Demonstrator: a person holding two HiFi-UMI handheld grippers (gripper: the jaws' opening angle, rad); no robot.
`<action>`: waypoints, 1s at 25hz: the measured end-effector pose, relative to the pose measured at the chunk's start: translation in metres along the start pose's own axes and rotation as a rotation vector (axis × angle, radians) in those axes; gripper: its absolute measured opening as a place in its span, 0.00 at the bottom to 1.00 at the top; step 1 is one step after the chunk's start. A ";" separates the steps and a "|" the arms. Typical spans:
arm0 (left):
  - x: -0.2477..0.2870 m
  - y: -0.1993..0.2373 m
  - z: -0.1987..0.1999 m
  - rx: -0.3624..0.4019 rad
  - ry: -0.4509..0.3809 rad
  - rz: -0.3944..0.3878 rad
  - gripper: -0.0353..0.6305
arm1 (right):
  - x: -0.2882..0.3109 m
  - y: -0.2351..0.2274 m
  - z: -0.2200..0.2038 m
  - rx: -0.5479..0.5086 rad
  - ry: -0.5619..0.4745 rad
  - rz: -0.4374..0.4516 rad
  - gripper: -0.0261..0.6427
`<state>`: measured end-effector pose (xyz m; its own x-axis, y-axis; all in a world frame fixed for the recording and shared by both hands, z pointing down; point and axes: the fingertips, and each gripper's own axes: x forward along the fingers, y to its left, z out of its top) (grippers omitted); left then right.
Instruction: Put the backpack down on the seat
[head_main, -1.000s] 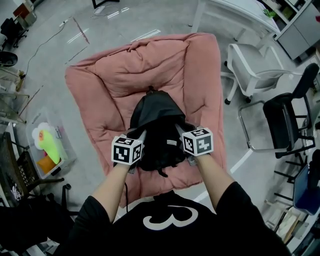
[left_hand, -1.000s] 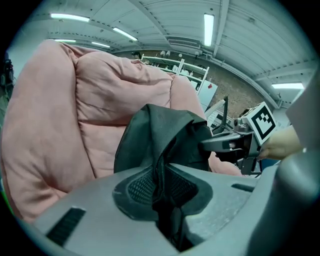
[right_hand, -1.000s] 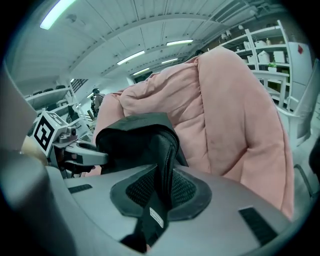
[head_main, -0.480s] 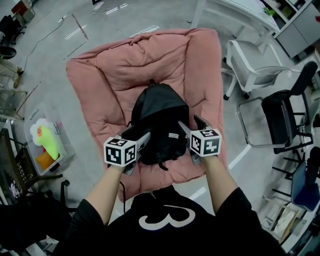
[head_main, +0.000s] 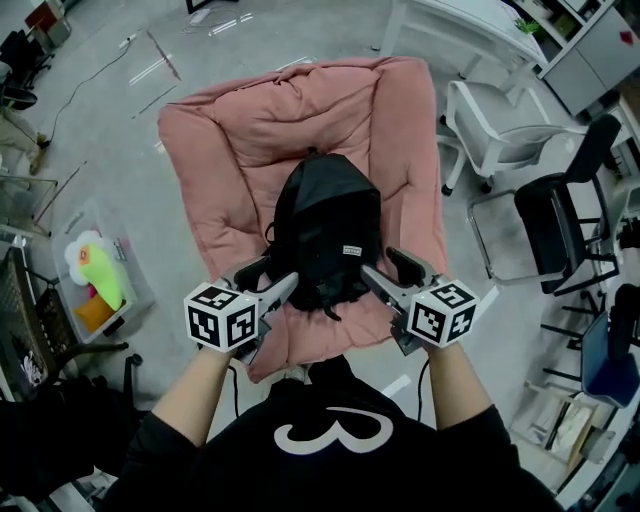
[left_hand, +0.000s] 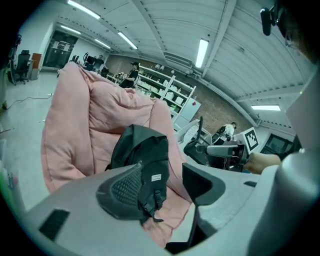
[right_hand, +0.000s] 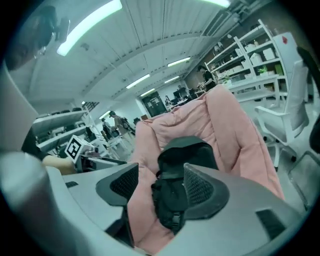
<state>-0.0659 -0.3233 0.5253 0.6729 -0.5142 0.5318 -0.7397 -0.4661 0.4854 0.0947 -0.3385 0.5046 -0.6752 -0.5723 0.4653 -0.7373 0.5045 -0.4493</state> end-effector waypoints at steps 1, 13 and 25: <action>-0.010 -0.011 0.001 0.003 -0.007 -0.020 0.44 | -0.008 0.018 0.000 0.008 -0.007 0.046 0.47; -0.123 -0.126 0.030 0.063 -0.185 -0.236 0.06 | -0.065 0.177 0.015 -0.008 -0.102 0.302 0.04; -0.176 -0.164 0.050 0.221 -0.264 -0.251 0.06 | -0.111 0.225 0.052 -0.179 -0.240 0.283 0.04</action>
<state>-0.0631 -0.1923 0.3171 0.8301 -0.5183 0.2056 -0.5545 -0.7287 0.4019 0.0050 -0.1952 0.3127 -0.8433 -0.5184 0.1416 -0.5294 0.7562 -0.3845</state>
